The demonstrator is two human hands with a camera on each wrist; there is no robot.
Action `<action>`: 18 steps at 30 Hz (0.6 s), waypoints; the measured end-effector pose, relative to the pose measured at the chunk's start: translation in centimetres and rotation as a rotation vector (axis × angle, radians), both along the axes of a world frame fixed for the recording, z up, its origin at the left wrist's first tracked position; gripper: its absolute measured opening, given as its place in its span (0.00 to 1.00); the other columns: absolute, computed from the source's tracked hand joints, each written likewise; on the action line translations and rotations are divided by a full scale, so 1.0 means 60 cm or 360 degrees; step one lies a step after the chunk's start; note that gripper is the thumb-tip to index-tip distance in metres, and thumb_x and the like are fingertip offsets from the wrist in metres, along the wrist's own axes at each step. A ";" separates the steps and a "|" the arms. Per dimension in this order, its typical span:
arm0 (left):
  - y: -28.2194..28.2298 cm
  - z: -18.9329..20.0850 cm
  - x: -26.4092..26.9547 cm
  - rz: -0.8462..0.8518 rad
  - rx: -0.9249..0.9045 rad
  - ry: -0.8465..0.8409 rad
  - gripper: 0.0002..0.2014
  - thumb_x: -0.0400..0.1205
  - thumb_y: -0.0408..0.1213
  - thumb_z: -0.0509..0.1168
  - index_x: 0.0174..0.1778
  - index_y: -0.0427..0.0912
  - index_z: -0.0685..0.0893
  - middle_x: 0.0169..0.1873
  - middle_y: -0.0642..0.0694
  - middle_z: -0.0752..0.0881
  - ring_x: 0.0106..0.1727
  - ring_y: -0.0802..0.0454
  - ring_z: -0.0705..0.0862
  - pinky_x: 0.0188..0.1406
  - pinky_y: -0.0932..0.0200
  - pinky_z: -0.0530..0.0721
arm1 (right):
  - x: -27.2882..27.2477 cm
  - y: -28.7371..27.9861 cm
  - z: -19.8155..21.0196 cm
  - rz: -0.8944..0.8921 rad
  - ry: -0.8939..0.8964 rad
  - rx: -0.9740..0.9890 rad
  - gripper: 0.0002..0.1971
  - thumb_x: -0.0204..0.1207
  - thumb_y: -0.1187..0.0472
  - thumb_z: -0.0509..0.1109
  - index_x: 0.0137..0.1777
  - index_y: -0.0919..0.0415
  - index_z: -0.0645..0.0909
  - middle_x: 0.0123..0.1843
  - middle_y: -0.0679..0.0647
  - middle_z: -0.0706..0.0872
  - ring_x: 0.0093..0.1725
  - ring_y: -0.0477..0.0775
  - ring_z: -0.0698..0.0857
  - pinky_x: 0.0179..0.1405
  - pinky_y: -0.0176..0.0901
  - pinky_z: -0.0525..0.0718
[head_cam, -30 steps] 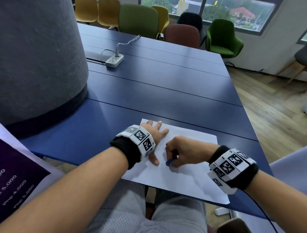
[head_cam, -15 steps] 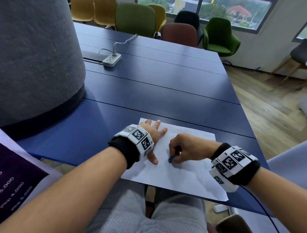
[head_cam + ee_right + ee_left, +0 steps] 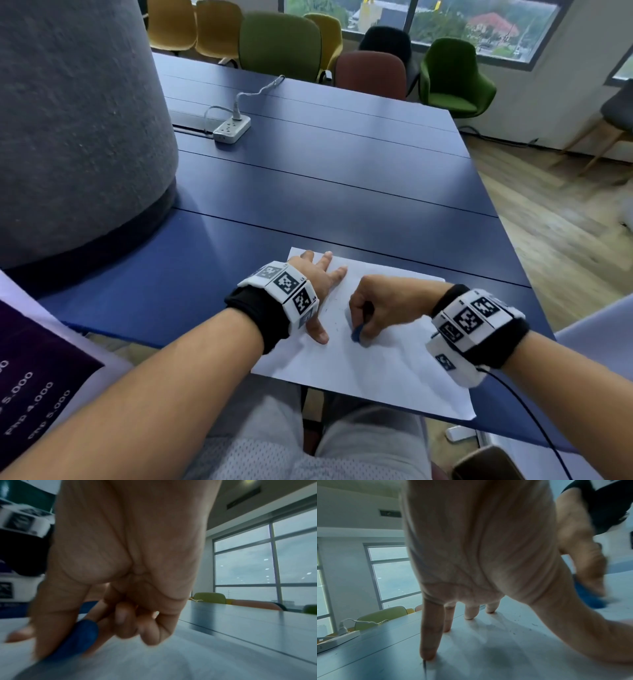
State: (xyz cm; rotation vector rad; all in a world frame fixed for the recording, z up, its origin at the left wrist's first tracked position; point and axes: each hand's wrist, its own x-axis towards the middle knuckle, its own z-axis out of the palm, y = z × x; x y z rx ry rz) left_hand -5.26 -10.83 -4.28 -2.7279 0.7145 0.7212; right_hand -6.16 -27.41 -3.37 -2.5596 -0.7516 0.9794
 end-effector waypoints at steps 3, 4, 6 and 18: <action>0.000 -0.004 0.000 -0.0014 -0.0020 -0.0018 0.66 0.63 0.65 0.79 0.87 0.54 0.40 0.86 0.44 0.40 0.85 0.35 0.49 0.78 0.43 0.62 | 0.034 -0.002 -0.005 -0.0191 -0.0416 0.0098 0.10 0.67 0.60 0.80 0.31 0.53 0.81 0.26 0.43 0.81 0.24 0.36 0.77 0.26 0.30 0.72; 0.001 -0.005 0.000 -0.0018 -0.0024 -0.0027 0.66 0.63 0.65 0.79 0.86 0.54 0.41 0.86 0.44 0.41 0.84 0.35 0.50 0.77 0.43 0.64 | 0.039 -0.002 -0.008 -0.0249 -0.0483 0.0140 0.11 0.68 0.61 0.80 0.31 0.53 0.80 0.26 0.42 0.80 0.23 0.36 0.76 0.26 0.31 0.71; 0.001 -0.007 0.002 -0.0023 -0.0018 -0.0040 0.66 0.62 0.65 0.79 0.86 0.55 0.42 0.86 0.44 0.42 0.84 0.35 0.51 0.77 0.44 0.65 | 0.032 -0.001 -0.011 -0.0217 -0.0408 0.0156 0.09 0.67 0.62 0.80 0.32 0.55 0.82 0.26 0.42 0.81 0.23 0.37 0.76 0.27 0.32 0.73; -0.001 -0.001 0.001 -0.0006 0.0034 0.0005 0.67 0.63 0.64 0.79 0.86 0.54 0.38 0.86 0.44 0.39 0.85 0.34 0.45 0.80 0.43 0.59 | 0.005 0.004 -0.005 0.0036 -0.0055 -0.0034 0.06 0.65 0.60 0.81 0.34 0.52 0.85 0.28 0.40 0.85 0.26 0.37 0.78 0.31 0.35 0.78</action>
